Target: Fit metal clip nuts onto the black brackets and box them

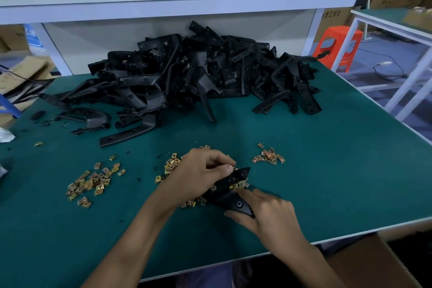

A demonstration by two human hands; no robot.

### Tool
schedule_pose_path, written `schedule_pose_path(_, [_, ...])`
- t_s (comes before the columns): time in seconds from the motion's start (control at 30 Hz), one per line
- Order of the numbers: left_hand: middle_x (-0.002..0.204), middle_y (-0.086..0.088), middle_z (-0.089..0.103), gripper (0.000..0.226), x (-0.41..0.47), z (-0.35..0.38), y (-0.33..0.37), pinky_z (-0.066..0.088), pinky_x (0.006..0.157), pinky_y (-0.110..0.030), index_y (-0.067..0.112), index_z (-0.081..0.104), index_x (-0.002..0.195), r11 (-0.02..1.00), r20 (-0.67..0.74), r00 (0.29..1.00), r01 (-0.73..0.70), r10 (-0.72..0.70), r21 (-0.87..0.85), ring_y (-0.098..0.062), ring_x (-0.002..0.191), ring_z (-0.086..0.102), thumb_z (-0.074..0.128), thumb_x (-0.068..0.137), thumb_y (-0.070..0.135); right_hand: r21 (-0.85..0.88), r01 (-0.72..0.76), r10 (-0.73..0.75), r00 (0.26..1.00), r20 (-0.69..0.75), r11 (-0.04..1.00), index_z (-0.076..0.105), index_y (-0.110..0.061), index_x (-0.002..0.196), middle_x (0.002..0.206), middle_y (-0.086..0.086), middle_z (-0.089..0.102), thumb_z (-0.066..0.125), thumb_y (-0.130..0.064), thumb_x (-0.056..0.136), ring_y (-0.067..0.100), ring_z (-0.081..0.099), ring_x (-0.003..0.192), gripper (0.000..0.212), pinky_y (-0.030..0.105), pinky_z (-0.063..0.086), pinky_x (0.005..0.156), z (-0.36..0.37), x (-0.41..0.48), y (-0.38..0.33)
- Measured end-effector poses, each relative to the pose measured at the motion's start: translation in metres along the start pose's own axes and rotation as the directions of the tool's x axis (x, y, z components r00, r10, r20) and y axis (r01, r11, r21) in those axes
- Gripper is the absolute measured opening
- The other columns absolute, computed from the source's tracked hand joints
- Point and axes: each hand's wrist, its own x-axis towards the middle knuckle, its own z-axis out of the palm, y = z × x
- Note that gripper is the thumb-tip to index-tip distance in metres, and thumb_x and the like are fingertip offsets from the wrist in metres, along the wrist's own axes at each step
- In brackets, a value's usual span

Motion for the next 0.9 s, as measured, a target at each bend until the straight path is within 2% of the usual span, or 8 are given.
schedule_pose_path(0.13, [0.095,0.0,0.078,0.013,-0.007,0.012,-0.009,0.058,0.083,-0.027,0.023,0.08,0.092,0.946,-0.073,0.988,0.105,-0.134,-0.307,-0.015,0.092,0.073,0.071,0.093,0.013,-0.014,-0.011,0.012,1.0,0.018,1.0,0.073,-0.036,0.096,0.067,-0.013,0.06,0.045,-0.076,0.084,0.008,0.062,0.057,0.051,0.021,0.024,0.046,-0.001,0.001,0.001])
schedule_pose_path(0.3, [0.097,-0.005,0.078,0.013,-0.009,0.014,-0.012,0.056,0.09,-0.035,0.02,0.081,0.09,0.883,-0.089,0.967,0.179,-0.24,-0.434,-0.022,0.097,0.072,0.072,0.09,0.012,0.006,-0.028,0.028,0.998,0.059,1.0,0.073,-0.036,0.1,0.069,-0.013,0.062,0.043,-0.078,0.083,0.01,0.064,0.06,0.054,0.023,0.028,0.045,-0.001,0.0,0.001])
schedule_pose_path(0.43, [0.092,0.009,0.078,0.013,-0.004,0.002,-0.005,0.056,0.08,-0.022,0.03,0.08,0.092,0.989,-0.032,0.996,0.081,-0.085,-0.128,-0.008,0.089,0.073,0.073,0.091,0.02,0.017,-0.046,0.044,0.992,0.115,0.999,0.071,-0.04,0.108,0.077,-0.012,0.065,0.038,-0.082,0.084,0.012,0.067,0.068,0.059,0.026,0.033,0.048,-0.001,0.001,0.002])
schedule_pose_path(0.5, [0.087,0.015,0.077,0.01,0.0,-0.001,0.0,0.053,0.076,-0.018,0.032,0.08,0.09,0.998,0.018,0.998,0.054,-0.054,0.02,-0.001,0.085,0.072,0.074,0.09,0.024,0.013,-0.046,0.045,0.993,0.111,0.999,0.071,-0.041,0.108,0.077,-0.013,0.065,0.037,-0.083,0.085,0.011,0.067,0.068,0.059,0.025,0.031,0.048,-0.001,0.0,0.003])
schedule_pose_path(0.63, [0.08,0.012,0.076,0.009,0.002,0.005,0.007,0.052,0.072,-0.021,0.028,0.079,0.085,0.995,0.012,0.995,0.099,-0.1,0.024,-0.001,0.077,0.072,0.074,0.089,0.022,0.045,-0.049,0.043,0.99,0.133,0.998,0.068,-0.041,0.112,0.08,-0.012,0.064,0.032,-0.085,0.085,0.012,0.066,0.071,0.063,0.027,0.03,0.05,-0.002,0.0,0.002])
schedule_pose_path(0.7, [0.085,0.016,0.076,0.007,-0.001,0.007,0.006,0.054,0.077,-0.023,0.029,0.079,0.093,0.995,-0.021,0.995,0.094,-0.094,0.037,0.002,0.082,0.071,0.074,0.09,0.025,0.047,-0.047,0.04,0.991,0.127,0.998,0.069,-0.04,0.11,0.079,-0.012,0.064,0.033,-0.085,0.086,0.012,0.065,0.069,0.062,0.027,0.029,0.049,-0.001,-0.001,0.002])
schedule_pose_path(0.83, [0.093,0.03,0.067,0.047,-0.013,0.012,0.0,0.043,0.08,-0.019,0.042,0.068,0.117,0.927,-0.12,0.992,0.079,-0.038,0.366,0.011,0.091,0.058,0.076,0.074,0.058,0.011,-0.045,0.044,0.998,0.054,0.999,0.071,-0.038,0.1,0.069,-0.012,0.061,0.043,-0.079,0.085,0.009,0.063,0.058,0.052,0.022,0.024,0.046,-0.001,0.0,0.0])
schedule_pose_path(0.9, [0.1,0.025,0.062,0.046,-0.016,0.019,-0.001,0.038,0.08,-0.023,0.038,0.067,0.115,0.854,-0.183,0.979,0.019,0.089,0.519,0.003,0.098,0.048,0.076,0.074,0.058,0.005,-0.043,0.043,0.998,0.036,0.999,0.071,-0.037,0.099,0.068,-0.013,0.06,0.044,-0.078,0.085,0.009,0.062,0.057,0.051,0.021,0.024,0.046,0.0,-0.001,0.0])
